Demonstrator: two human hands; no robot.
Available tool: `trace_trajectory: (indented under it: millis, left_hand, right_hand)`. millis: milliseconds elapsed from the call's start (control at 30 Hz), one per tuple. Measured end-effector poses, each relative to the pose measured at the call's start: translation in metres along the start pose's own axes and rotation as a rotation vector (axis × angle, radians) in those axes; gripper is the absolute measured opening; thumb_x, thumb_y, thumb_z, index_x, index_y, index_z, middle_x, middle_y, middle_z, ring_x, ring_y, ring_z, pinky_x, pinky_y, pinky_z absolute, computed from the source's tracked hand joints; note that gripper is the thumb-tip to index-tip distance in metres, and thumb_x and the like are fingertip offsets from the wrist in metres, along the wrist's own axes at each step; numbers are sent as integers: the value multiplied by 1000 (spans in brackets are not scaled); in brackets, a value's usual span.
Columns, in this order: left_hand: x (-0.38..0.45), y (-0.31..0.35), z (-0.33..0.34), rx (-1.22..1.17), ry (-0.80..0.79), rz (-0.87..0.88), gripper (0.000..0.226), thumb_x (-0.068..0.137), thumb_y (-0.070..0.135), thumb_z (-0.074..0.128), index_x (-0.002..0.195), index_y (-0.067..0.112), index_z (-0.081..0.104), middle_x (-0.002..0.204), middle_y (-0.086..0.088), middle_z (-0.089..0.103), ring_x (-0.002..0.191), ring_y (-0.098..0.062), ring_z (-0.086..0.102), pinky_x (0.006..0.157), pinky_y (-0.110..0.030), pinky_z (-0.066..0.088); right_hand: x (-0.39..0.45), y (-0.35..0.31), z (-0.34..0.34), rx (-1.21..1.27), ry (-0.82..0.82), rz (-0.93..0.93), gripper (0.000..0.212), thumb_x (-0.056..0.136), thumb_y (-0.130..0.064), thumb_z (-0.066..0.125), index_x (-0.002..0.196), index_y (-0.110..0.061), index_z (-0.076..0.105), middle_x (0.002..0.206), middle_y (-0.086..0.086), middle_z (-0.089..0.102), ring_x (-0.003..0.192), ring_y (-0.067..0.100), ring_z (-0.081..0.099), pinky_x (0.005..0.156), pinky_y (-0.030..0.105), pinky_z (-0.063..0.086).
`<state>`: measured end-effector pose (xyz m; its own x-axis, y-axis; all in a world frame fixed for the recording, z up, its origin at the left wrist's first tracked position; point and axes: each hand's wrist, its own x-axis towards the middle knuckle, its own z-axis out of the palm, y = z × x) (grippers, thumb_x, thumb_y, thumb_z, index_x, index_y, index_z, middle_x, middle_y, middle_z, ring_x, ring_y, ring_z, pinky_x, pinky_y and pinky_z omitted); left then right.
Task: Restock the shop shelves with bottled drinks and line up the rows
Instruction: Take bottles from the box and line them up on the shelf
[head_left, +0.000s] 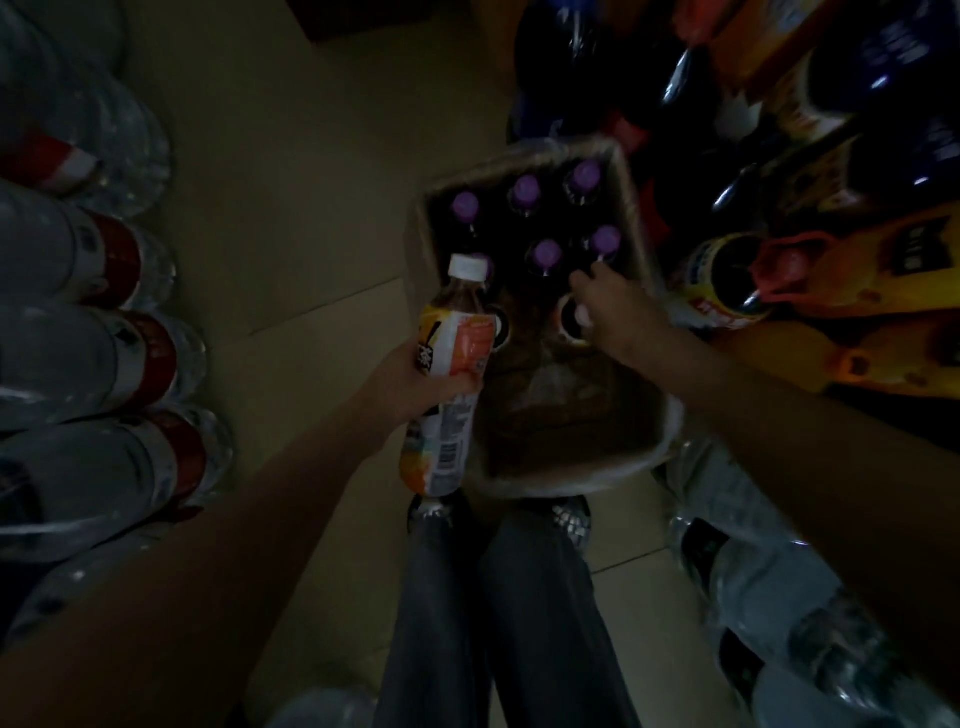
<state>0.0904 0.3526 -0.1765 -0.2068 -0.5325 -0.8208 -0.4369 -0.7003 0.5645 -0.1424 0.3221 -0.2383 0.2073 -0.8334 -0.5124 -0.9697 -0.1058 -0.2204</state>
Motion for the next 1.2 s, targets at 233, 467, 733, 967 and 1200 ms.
trace_trajectory:
  millis: [233, 467, 733, 967, 1200]
  left_hand:
    - [-124, 129, 8, -11, -34, 121, 21, 82, 13, 66, 96, 27, 58, 90, 8, 63, 82, -6, 60, 71, -23, 46]
    - [-301, 282, 33, 18, -54, 447, 22, 83, 11, 64, 91, 29, 56, 88, 10, 63, 78, -2, 63, 61, -18, 47]
    - [-492, 373, 88, 181, -31, 794, 32, 79, 12, 70, 108, 18, 59, 104, -2, 64, 94, -18, 61, 79, -29, 45]
    - [-639, 412, 182, 294, -162, 1051, 38, 72, 22, 77, 105, 18, 59, 105, -4, 64, 91, -17, 60, 79, -31, 47]
    - [-742, 393, 339, 424, -395, 1279, 41, 75, -3, 70, 109, 12, 53, 97, -3, 60, 71, -3, 53, 58, -5, 42]
  right_hand:
    - [-139, -6, -191, 235, 43, -207, 25, 78, -7, 67, 99, -3, 55, 97, 4, 46, 91, 20, 49, 66, 24, 29]
    - [-320, -40, -385, 300, 498, -123, 31, 65, -6, 80, 93, 1, 68, 90, 15, 60, 86, 29, 60, 72, 21, 34]
    - [-570, -83, -519, 275, 1047, 71, 38, 68, -38, 68, 88, -5, 66, 86, 11, 63, 79, 21, 58, 72, 31, 41]
    - [-757, -98, -548, 639, 1663, 270, 18, 80, -36, 66, 78, -21, 56, 88, 14, 62, 76, 14, 57, 67, 24, 43]
    - [-928, -75, -487, 683, 2063, 463, 19, 88, -28, 62, 73, -29, 50, 89, 8, 55, 83, 21, 60, 76, 36, 50]
